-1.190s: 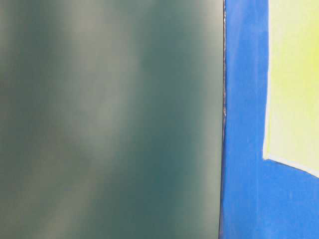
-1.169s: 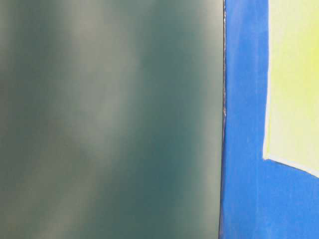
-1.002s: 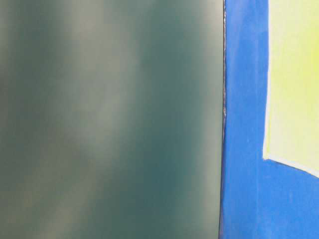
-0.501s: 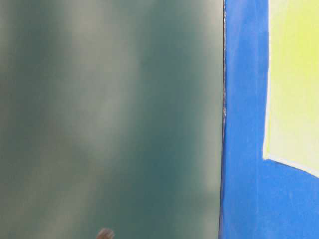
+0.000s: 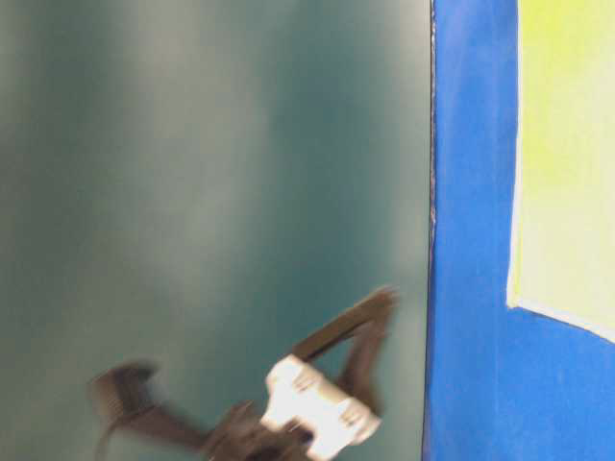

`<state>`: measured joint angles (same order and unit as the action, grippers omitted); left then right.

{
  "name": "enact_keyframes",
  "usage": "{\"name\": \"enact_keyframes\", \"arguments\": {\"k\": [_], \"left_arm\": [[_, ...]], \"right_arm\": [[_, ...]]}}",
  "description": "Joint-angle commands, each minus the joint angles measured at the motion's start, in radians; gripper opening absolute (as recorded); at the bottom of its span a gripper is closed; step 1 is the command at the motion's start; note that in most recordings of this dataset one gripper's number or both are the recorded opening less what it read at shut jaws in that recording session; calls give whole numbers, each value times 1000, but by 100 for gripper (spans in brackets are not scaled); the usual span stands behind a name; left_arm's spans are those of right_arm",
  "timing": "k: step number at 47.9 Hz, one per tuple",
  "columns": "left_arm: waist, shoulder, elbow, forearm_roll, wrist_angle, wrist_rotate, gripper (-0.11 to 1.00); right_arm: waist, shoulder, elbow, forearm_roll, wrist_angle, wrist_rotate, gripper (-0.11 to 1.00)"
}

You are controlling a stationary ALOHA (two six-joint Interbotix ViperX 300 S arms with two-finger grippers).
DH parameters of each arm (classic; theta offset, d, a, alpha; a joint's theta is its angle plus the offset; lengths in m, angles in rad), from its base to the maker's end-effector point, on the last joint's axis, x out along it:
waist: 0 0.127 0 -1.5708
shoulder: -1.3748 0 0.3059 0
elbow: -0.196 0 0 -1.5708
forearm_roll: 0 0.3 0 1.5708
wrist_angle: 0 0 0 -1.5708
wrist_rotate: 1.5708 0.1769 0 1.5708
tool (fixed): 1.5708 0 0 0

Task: Fold the yellow towel.
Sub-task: 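Reach both grippers to the towel's far corners and grasp them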

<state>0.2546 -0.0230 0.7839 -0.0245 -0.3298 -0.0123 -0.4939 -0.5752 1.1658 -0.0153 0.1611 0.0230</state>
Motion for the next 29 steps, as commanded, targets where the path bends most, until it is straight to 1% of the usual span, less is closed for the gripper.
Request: {"name": "enact_keyframes", "arguments": {"k": [1, 8, 14, 21, 26, 29], "left_arm": [[25, 69, -60, 0, -5, 2, 78], [44, 187, -115, -2, -3, 5, 78], [61, 241, -129, -2, -3, 5, 78], [86, 270, -118, 0, -2, 5, 77], [94, 276, -112, 0, 3, 9, 76], [94, 279, -114, -2, 15, 14, 73]], "right_arm": [[-18, 84, -9, -5, -31, 0, 52], [-41, 210, -8, -6, -86, 0, 52], [-46, 301, -8, -5, -149, -2, 52], [-55, 356, -9, -5, -179, 0, 52], [-63, 367, -9, -5, -183, 0, 51], [-63, 367, -8, -6, -184, 0, 50]]}}
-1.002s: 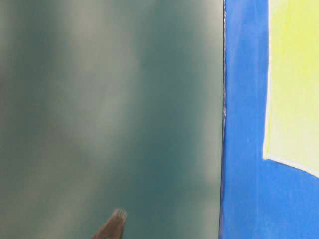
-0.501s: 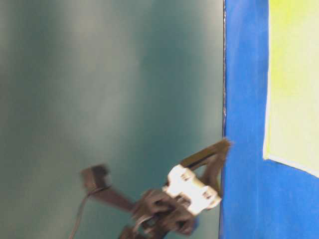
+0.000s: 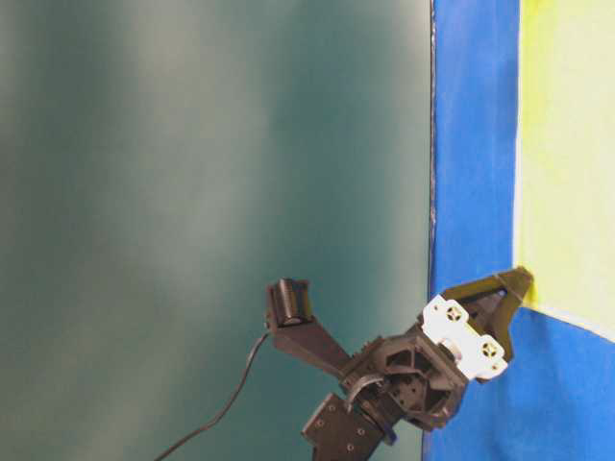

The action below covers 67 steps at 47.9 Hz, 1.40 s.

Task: Fold the yellow towel.
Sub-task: 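Reach both grippers to the towel's far corners and grasp them, then lift the far edge and fold it toward the near edge with both grippers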

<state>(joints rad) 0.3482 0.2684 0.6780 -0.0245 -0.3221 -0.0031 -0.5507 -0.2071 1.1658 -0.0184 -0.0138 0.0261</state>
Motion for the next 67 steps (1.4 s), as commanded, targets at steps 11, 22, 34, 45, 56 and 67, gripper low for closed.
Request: {"name": "enact_keyframes", "arguments": {"k": [11, 22, 34, 45, 56, 67], "left_arm": [[-25, -11, -9, 0, 41, 34, 22], [-43, -8, -12, 0, 46, 57, 1], [-40, -49, -28, 0, 110, 66, 1], [-38, -143, -74, 0, 222, 132, 1], [-43, -164, -104, 0, 264, 158, 1], [-71, -170, -95, 0, 295, 147, 1]], "right_arm": [[-6, -3, -11, -2, -3, -3, 8], [-6, -3, -14, 9, -8, 2, 3], [-6, -43, -31, 12, 14, 2, 3], [-6, -173, -57, 12, 106, 2, 3], [-6, -230, -55, 12, 150, 3, 3], [2, -235, -55, 15, 163, 23, 3]]}}
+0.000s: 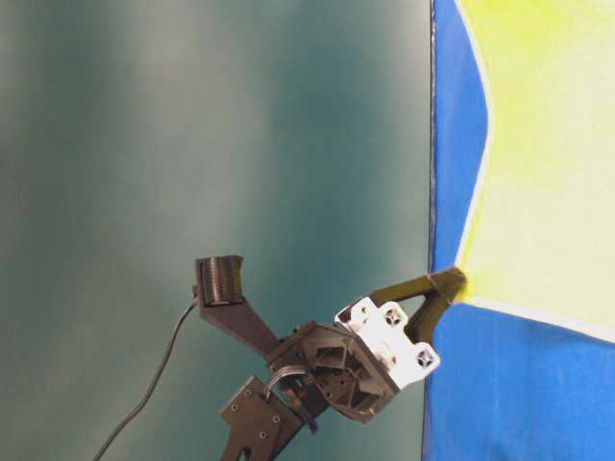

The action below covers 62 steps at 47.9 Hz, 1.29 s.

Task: Fold the yellow towel.
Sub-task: 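Lift the far edge and fold it toward the near edge with both grippers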

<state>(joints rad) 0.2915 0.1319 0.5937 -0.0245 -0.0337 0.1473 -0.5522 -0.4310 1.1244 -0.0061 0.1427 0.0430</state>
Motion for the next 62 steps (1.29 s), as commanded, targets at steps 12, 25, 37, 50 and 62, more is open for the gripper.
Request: {"name": "enact_keyframes", "arguments": {"k": [12, 25, 37, 50, 62], "left_arm": [[-129, -46, 11, 0, 54, -25, 1], [-296, -41, 20, -2, 94, -83, 1], [-407, -32, 14, 0, 97, -150, 1], [-502, -15, -14, 0, 97, -225, 1], [-554, 3, -38, 0, 101, -242, 1]], "right_arm": [[121, -44, -6, 5, 94, 83, 3], [351, -87, 21, 5, 140, 216, 3], [571, -89, 29, 5, 140, 368, 3], [730, -74, 28, 5, 137, 474, 3], [828, -49, 20, 3, 95, 517, 3]]}}
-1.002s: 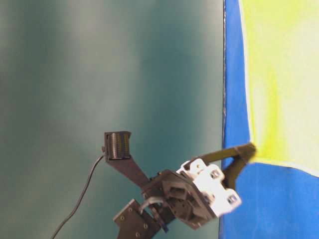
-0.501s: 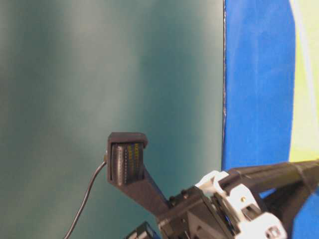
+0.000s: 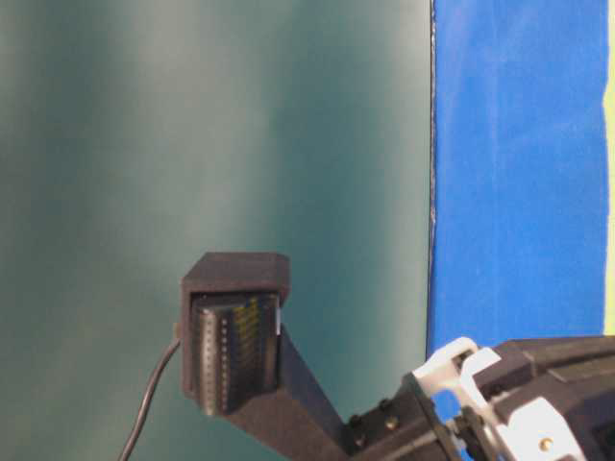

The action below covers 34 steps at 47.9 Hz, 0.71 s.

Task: Fold the yellow towel.
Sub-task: 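Lift the far edge and fold it toward the near edge with both grippers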

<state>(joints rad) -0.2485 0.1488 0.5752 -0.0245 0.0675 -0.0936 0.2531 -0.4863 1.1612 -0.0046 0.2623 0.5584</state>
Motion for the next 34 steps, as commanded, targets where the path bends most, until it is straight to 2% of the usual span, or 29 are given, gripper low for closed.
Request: {"name": "enact_keyframes", "arguments": {"k": [1, 7, 26, 29, 34], "left_arm": [[-17, -14, -18, 0, 0, -2, 1], [-23, -14, -17, 0, 5, -2, 1], [-21, -14, -18, 0, -3, -2, 2], [-21, -14, -20, -2, -2, -2, 9], [-21, -17, -21, 0, 5, -2, 37]], "right_arm": [[29, 8, -18, 3, -31, 2, 3], [55, 18, -21, 3, -49, 3, 3], [55, 71, -51, -2, -54, 2, 3], [55, 77, -55, -2, -54, 3, 4], [58, 75, -66, 2, -57, 5, 4]]}}
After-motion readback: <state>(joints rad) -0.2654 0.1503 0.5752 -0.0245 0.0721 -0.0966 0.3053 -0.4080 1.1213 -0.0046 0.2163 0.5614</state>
